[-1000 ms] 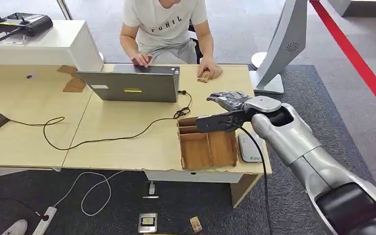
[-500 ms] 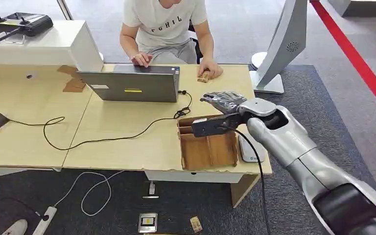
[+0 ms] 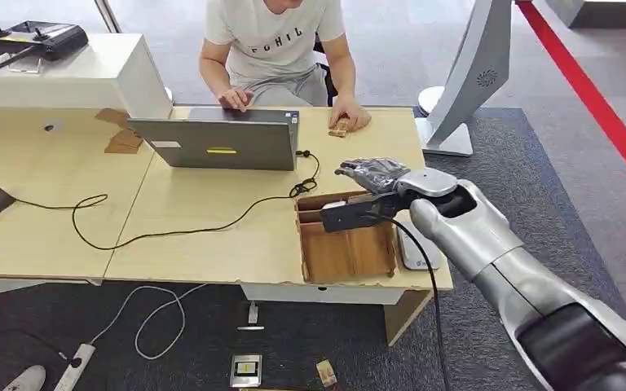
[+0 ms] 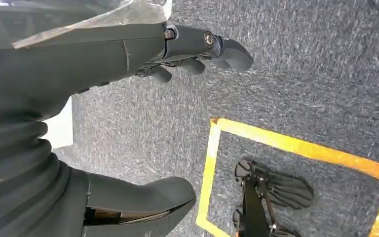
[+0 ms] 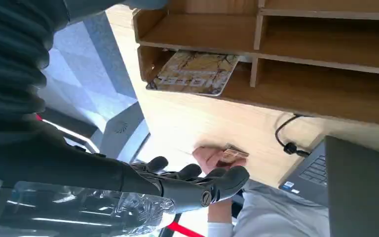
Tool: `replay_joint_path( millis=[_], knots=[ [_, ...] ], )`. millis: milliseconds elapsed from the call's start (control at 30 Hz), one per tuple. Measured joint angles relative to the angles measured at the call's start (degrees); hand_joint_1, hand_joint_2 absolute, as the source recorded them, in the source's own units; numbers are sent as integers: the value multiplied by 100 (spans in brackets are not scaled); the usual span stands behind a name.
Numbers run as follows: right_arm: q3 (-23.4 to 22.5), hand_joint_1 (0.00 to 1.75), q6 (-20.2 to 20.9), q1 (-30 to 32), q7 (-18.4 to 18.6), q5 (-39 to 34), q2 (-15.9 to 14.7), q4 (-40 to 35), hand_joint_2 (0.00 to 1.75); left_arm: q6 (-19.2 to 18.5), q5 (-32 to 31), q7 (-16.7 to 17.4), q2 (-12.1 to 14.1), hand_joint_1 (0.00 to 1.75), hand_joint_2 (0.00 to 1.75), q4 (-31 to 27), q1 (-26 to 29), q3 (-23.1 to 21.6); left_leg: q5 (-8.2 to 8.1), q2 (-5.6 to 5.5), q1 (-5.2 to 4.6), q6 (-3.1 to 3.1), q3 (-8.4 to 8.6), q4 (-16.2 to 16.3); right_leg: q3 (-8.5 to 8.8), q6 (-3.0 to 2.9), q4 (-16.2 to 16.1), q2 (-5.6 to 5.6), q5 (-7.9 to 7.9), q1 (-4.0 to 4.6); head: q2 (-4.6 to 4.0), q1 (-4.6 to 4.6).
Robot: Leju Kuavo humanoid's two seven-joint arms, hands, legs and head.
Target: Pass the card to the sensor for recognition and then transmit it.
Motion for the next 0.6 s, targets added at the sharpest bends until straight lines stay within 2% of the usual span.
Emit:
replay_joint_path(
  millis=[600],
  knots=[
    [0,0,-267,5,13,125,4,164,175,2,33,72,28,0,175,2,4,-4,0,0,0,0,0,0,0,0,0,0,0,0,0,-2]
  ],
)
